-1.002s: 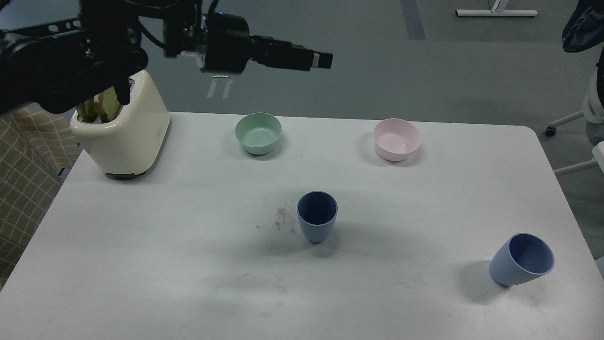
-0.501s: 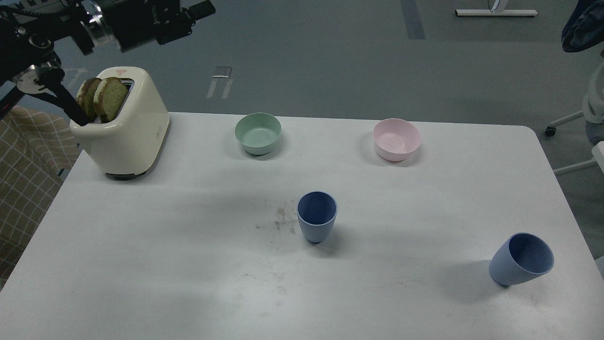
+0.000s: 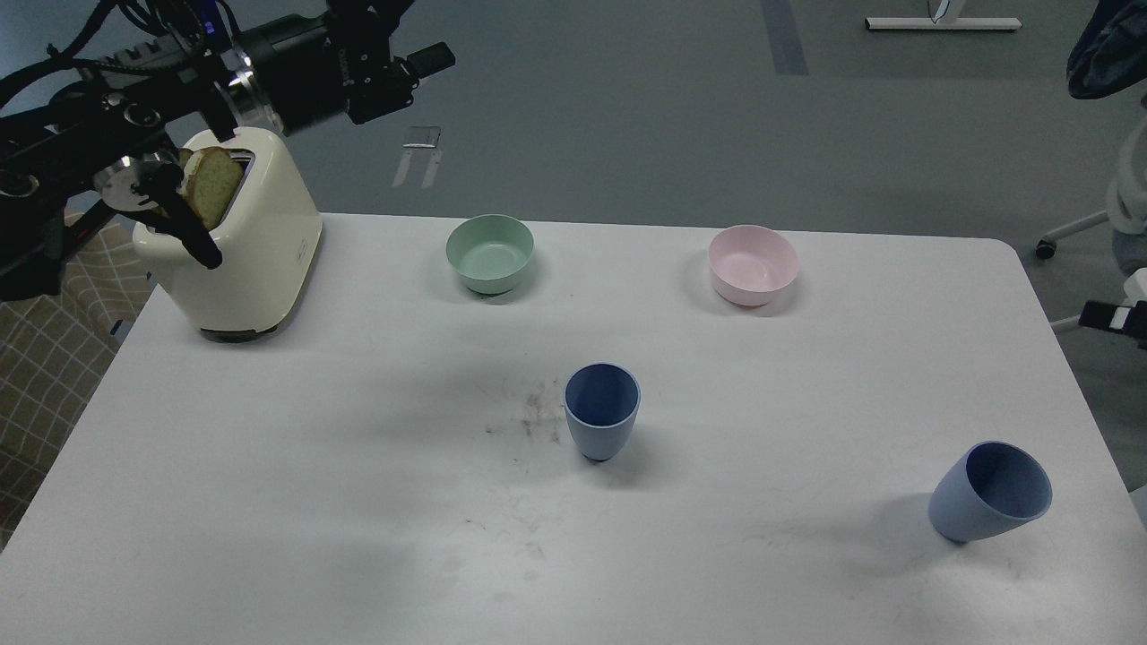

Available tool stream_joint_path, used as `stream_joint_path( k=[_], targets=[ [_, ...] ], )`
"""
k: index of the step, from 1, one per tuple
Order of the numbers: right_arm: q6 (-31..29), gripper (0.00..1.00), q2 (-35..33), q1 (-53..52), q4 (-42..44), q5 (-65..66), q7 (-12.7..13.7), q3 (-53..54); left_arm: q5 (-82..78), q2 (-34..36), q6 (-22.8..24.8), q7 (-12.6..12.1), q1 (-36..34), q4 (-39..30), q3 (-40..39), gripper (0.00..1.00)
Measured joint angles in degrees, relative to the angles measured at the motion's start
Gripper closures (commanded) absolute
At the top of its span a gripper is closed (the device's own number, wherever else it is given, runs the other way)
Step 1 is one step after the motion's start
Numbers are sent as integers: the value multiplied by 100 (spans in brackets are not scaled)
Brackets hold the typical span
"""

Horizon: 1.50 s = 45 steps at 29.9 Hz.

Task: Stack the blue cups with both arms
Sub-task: 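Grasp the other blue cup with the right gripper and lift it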

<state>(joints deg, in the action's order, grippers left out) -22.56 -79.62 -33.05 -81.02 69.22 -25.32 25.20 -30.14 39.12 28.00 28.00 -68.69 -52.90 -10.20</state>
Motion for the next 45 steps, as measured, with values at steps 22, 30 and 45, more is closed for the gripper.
stream_joint_path(
  k=[22,30,45],
  targets=[
    [321,8,486,479,-126,610,10,-580,-9,-80,0,0,119,-18,0,2],
    [438,26,748,599,-11,679,45,-572,-9,-80,0,0,218,-67,0,2],
    [552,83,824,677,74,983,105,-555,-9,-80,0,0,327,-71,-123,2]
  ],
)
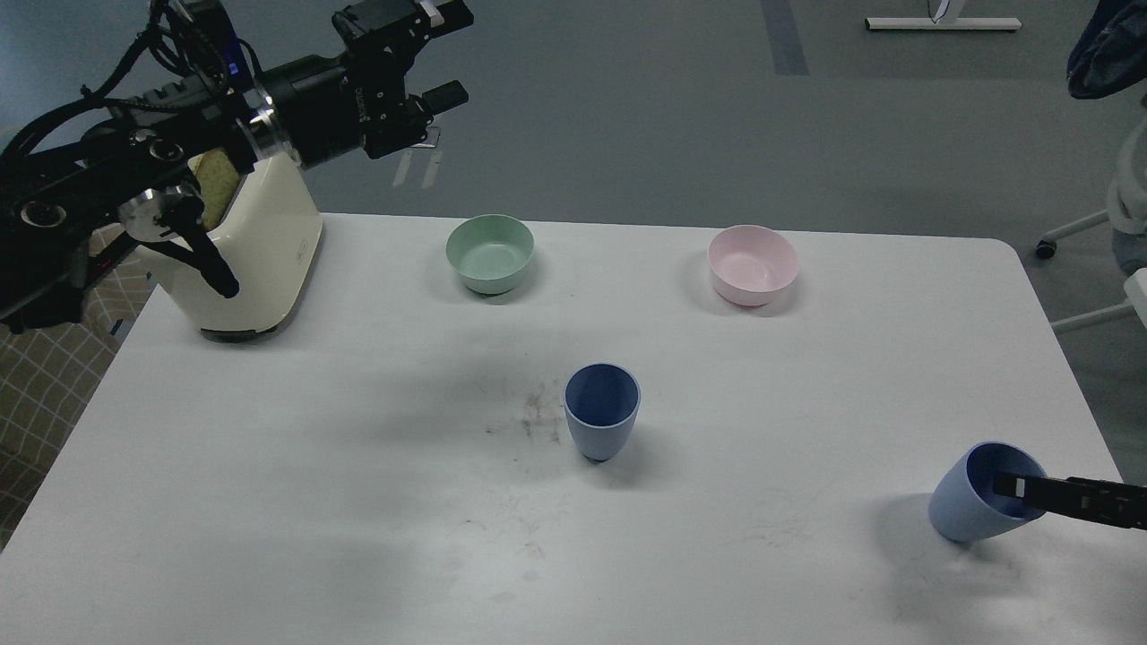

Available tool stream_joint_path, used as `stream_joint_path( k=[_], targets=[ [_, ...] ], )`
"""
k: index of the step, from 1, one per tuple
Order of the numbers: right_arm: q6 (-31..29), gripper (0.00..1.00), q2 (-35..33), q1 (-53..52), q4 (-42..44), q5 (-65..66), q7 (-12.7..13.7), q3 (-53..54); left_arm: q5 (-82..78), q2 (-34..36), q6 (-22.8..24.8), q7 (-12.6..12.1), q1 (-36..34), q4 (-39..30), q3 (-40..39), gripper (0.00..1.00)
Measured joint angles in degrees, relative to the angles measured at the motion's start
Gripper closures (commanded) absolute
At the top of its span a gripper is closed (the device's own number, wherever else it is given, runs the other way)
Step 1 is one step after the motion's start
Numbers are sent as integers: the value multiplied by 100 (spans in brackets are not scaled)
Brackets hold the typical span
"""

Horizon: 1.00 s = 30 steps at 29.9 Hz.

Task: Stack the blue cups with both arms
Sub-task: 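Grasp the other blue cup with the right gripper and lift it, then carry the cup over the mid-table cup and lower it inside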

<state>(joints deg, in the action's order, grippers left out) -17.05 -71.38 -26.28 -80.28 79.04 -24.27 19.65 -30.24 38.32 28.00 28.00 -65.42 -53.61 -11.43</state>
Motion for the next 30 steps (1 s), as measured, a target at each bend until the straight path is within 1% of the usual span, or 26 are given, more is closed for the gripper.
stream_joint_path(
  k=[1,2,14,19,23,25,27,30],
  targets=[
    [-10,89,-10,21,-7,3,0,10,0,0,0,0,1,0,0,2],
    [-29,100,-31,41,-15,5,0,19,0,0,0,0,2,0,-6,2],
    [-63,100,-309,69,-94,-10,-16,135,-15,1,0,0,77,-9,-109,2],
    [-190,100,-722,-120,-398,-12,-18,496,-16,7,0,0,82,-14,-114,2],
    [-451,100,-1021,-711,-528,-4,-18,644,-23,-3,0,0,84,-14,-117,2],
    [-732,100,-1054,-1297,-525,69,-18,681,-30,-4,0,0,86,-15,-117,2],
    [-987,100,-949,-1739,-509,143,-17,694,-34,-4,0,0,88,-18,-118,2],
    [-1080,100,-598,-2397,-383,241,-7,690,-35,-2,0,0,88,-18,-125,2]
  ],
)
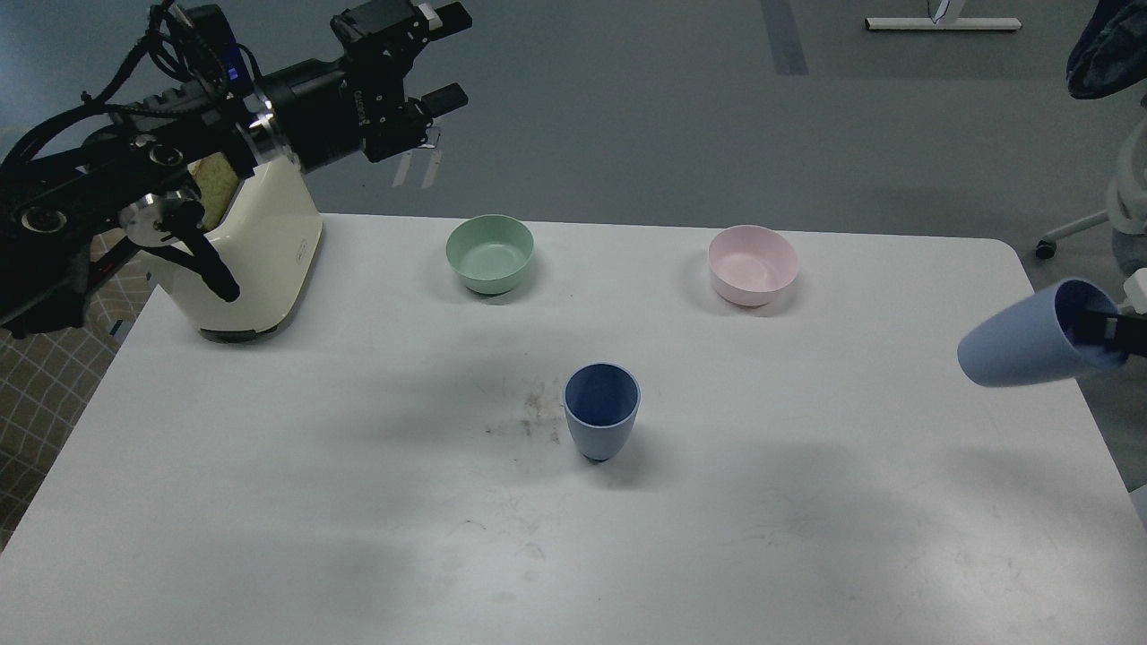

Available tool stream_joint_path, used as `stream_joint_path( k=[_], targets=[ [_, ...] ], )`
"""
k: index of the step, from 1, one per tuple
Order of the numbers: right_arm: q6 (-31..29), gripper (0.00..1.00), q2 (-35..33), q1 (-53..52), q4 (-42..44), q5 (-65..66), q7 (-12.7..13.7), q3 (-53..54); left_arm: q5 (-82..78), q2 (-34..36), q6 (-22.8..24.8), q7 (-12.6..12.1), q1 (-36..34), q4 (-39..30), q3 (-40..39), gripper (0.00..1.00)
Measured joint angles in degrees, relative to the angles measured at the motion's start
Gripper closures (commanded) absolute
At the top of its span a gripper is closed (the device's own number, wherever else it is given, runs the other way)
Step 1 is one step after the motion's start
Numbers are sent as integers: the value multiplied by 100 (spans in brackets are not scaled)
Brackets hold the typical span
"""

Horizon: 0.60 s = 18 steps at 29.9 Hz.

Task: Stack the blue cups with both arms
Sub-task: 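Carry the cup over the mid-table cup and lower it inside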

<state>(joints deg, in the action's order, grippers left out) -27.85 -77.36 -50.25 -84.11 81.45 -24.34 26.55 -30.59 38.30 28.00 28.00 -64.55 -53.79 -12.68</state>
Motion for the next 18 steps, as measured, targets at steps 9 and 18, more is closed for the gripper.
stream_joint_path(
  k=[9,18],
  targets=[
    [-16,100,1497,-1227,922,614,22,-94,-7,-21,0,0,-3,7,0,2],
    [-16,100,2938,-3052,1400,711,16,-1785,-24,-55,0,0,-6,9,10,2]
  ],
)
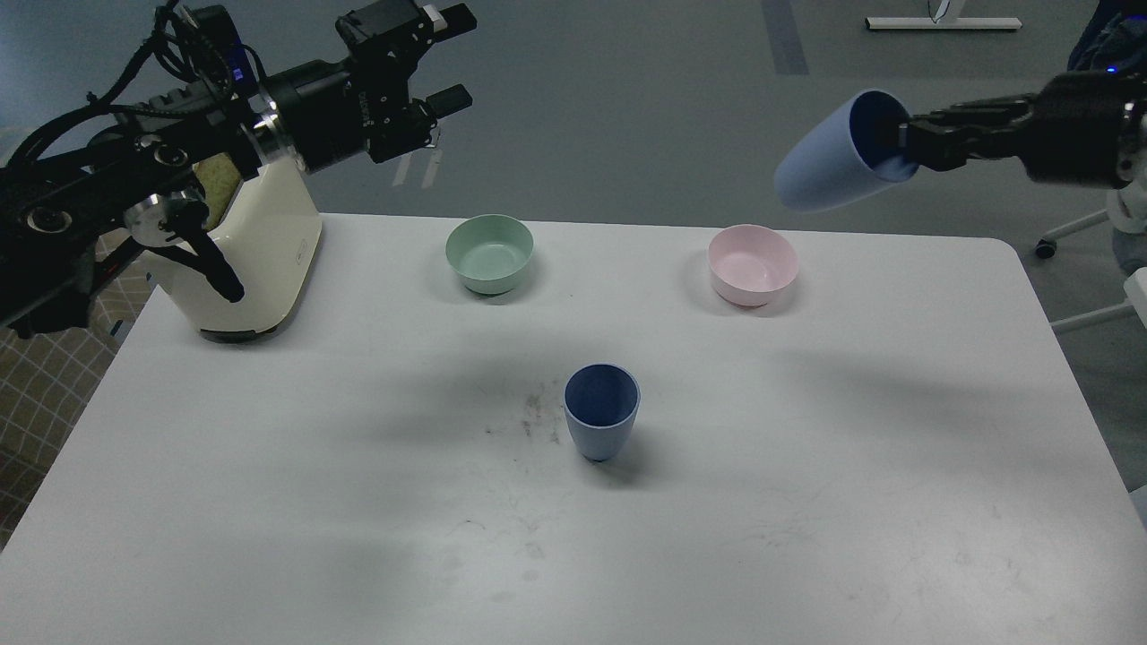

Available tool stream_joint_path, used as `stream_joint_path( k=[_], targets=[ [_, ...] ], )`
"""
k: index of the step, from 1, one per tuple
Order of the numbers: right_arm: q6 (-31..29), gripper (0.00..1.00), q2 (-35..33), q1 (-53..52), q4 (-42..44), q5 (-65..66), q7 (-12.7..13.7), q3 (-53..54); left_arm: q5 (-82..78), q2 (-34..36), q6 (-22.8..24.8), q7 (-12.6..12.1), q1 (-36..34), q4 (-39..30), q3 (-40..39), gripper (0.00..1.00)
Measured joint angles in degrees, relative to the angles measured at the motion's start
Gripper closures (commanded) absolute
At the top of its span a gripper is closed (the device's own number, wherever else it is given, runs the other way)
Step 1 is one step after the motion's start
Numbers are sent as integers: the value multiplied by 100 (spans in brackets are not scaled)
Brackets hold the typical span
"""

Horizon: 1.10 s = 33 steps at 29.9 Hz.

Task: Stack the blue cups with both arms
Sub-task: 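Carry the cup over the mid-table cup and lower it inside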

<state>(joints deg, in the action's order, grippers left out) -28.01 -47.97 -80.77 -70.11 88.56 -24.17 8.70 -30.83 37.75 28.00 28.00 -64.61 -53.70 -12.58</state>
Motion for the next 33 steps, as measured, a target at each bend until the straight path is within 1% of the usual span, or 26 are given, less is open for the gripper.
stream_joint_path(
  k=[5,9,11,17,24,33],
  targets=[
    [0,100,853,-784,-18,-17,-12,-1000,-16,-66,0,0,5,3,2,2],
    [0,100,1284,-1084,-163,-41,-29,-1333,-21,-76,0,0,10,6,2,2],
    [0,100,1603,-1256,-220,-49,-41,-1548,-23,-74,0,0,10,10,2,2],
    [2,100,2221,-1463,-239,-59,-56,-1937,-22,-48,0,0,10,10,2,2],
    [2,100,2600,-1552,-227,-59,-69,-2279,-20,-29,0,0,18,9,10,2],
    [2,100,2864,-1531,-138,-59,-66,-2429,-20,30,0,0,18,9,4,2]
  ],
)
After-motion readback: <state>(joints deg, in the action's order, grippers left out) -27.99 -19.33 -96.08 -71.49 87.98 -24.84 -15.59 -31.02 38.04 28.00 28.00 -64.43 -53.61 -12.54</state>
